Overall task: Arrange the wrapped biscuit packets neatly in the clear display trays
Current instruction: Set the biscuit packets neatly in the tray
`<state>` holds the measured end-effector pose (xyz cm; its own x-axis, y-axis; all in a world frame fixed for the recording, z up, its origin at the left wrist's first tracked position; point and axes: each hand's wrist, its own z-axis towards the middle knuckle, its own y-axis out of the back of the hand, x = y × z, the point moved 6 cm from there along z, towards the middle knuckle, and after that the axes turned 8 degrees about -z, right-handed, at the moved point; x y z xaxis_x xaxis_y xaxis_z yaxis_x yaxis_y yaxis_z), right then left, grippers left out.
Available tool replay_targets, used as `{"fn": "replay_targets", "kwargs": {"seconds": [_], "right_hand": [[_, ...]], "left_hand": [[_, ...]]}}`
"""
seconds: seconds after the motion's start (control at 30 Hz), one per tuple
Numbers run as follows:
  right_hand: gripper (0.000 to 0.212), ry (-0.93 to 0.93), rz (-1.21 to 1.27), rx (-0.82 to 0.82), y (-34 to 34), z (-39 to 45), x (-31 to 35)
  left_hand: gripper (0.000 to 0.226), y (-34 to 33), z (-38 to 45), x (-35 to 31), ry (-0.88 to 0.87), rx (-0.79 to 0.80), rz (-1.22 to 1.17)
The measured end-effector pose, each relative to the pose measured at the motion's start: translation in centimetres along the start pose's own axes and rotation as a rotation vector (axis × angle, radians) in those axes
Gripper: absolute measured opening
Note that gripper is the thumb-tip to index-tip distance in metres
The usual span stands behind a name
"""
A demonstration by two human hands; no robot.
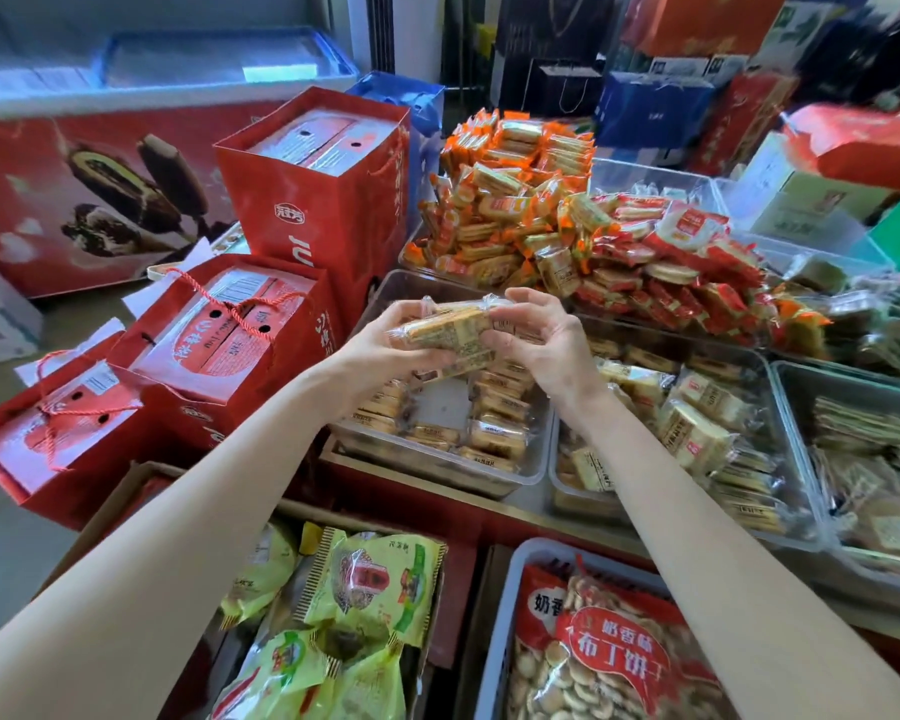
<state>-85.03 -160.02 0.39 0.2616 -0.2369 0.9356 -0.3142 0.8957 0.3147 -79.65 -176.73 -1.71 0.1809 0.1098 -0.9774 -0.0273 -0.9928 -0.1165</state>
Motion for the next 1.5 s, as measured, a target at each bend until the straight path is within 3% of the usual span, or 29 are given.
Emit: {"fn": "replay_targets", "kwargs": {"seconds": [0.13, 0.3, 0.4, 0.53, 0.7, 0.87, 1.03, 1.2, 1.5], "right_hand": [[0.020, -0.036, 0.094, 0.022, 0.4, -0.7, 0.3], [0.059, -0.219, 0.192, 0.143, 0.5, -1.2, -0.6], [0.040, -0.214, 0.326, 0.213, 0.2, -1.8, -0.1], [0.027, -0.063, 0.143, 0.041, 1.2, -1.6, 1.4], [0.016, -0.090, 0.021, 0.028, 2.0, -1.0, 1.6], [0.009, -0.094, -0.083, -0.016, 2.4, -0.9, 1.3], [0.022, 0.019, -0.359, -0.180, 3.0, -0.7, 1.9], [0.004, -0.055, -0.294, -0.030, 3.2, -0.3, 1.6], [0.006, -0.299, -0.106, 0.236, 2.5, -1.3, -0.2]], "left_hand": [[0.068, -0.3, -0.6, -0.6, -0.012, 0.009, -0.107], [0.064, -0.6, -1.3, -0.7, -0.003, 0.027, -0.187], [0.051, -0.9, -1.5, -1.0, -0.006, 0.014, -0.215], [0.057, -1.3, -1.3, -1.3, 0.011, -0.019, -0.097], [0.064, -1.3, -1.7, -1.5, 0.001, -0.028, -0.059], [0.066, -1.7, -2.1, -2.1, -0.002, 0.024, 0.136], [0.064, -2.0, -1.9, -2.2, -0.004, -0.009, 0.151], [0.059, -2.1, -2.0, -1.8, 0.030, 0.010, 0.124], [0.059, -1.7, -2.1, -1.6, 0.090, -0.013, 0.068]]}}
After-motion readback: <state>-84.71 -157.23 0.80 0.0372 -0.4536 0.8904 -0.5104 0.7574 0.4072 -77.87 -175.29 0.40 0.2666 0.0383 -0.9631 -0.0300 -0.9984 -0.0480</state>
